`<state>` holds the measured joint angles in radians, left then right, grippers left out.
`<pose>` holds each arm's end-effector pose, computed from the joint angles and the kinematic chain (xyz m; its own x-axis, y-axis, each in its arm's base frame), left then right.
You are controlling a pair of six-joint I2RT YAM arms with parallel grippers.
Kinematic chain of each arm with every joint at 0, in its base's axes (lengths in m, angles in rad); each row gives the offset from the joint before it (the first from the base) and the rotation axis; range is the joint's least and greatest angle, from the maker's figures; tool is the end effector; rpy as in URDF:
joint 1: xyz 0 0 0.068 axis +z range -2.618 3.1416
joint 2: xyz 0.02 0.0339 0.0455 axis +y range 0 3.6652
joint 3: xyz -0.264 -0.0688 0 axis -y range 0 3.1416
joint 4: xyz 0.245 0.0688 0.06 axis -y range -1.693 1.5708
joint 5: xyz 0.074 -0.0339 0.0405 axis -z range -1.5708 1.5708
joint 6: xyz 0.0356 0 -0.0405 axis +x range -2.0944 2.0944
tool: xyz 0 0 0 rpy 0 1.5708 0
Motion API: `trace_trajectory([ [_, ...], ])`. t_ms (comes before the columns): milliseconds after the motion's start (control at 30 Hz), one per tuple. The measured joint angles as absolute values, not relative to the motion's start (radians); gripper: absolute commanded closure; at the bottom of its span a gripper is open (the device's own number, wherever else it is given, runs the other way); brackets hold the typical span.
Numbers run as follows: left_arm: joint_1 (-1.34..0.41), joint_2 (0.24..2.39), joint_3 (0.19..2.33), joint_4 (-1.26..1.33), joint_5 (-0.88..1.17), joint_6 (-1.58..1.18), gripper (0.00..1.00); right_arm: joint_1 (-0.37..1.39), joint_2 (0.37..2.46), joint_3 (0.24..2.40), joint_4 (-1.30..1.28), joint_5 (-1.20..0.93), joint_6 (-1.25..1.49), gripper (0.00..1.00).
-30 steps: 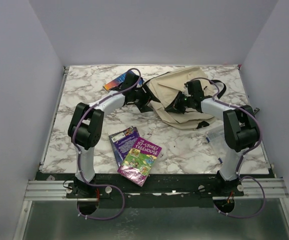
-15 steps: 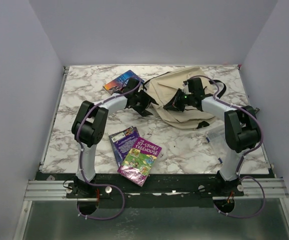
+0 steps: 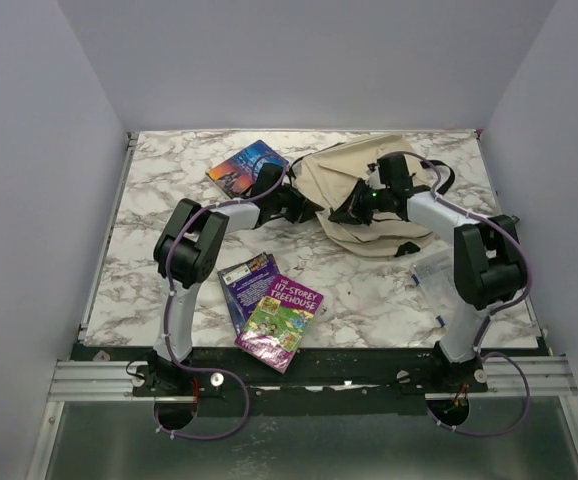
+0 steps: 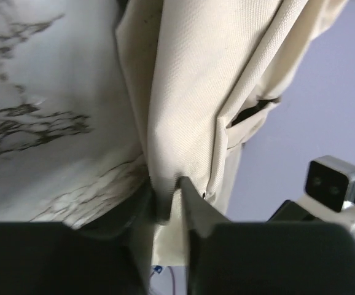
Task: Pack the student bag
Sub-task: Unzip the student bag at the center of the board.
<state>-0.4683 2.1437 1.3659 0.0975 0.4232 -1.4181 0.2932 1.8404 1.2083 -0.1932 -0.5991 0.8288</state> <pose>0.4061 -0.2218 0.1392 -0.7737 -0.6185 0.1371 -0.4488 0.3825 -0.8076 0.3710 0.1330 0.1956 -0.9212 0.3578 -0.1530 0.1097 0.6161 0.7800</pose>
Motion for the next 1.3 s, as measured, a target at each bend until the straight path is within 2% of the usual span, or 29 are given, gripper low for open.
trace_trajectory([
  [100, -0.461, 2.148, 1.344, 0.202, 0.426, -1.415, 1.0, 0.294, 1.809, 1.22, -0.285, -0.566, 0.767, 1.0],
  [233, -0.454, 2.148, 1.304, 0.32, 0.436, -1.415, 1.0, 0.301, 1.717, 1.203, -0.434, -0.452, 0.667, 0.99],
  [467, -0.444, 2.151, 1.242, 0.466, 0.482, -1.429, 1.0, 0.304, 1.462, 1.024, -0.573, -0.271, 0.61, 1.0],
  [767, -0.383, 2.152, 1.242, 0.494, 0.577, -1.388, 0.98, 0.31, 1.437, 1.061, -0.812, 0.111, 0.573, 0.99],
  [800, -0.379, 2.152, 1.242, 0.493, 0.587, -1.381, 0.83, 0.312, 1.437, 1.074, -0.831, 0.141, 0.57, 0.99],
  [833, -0.364, 2.152, 1.242, 0.486, 0.6, -1.372, 0.61, 0.313, 1.437, 1.09, -0.849, 0.168, 0.565, 0.99],
  [867, -0.358, 2.152, 1.242, 0.482, 0.609, -1.364, 0.24, 0.315, 1.437, 1.11, -0.863, 0.185, 0.555, 0.99],
  [900, -0.355, 2.152, 1.242, 0.479, 0.614, -1.363, 0.08, 0.315, 1.437, 1.124, -0.866, 0.189, 0.545, 1.0],
  [933, -0.352, 2.151, 1.242, 0.475, 0.62, -1.349, 0.02, 0.316, 1.437, 1.137, -0.867, 0.189, 0.535, 1.0],
  [1100, -0.346, 2.091, 1.242, 0.335, 0.622, -1.233, 0.02, 0.33, 1.437, 1.178, -0.859, 0.164, 0.491, 0.99],
  [1300, -0.355, 1.827, 1.23, 0.13, 0.603, -0.947, 0.02, 0.335, 1.437, 1.179, -0.839, 0.097, 0.444, 1.0],
])
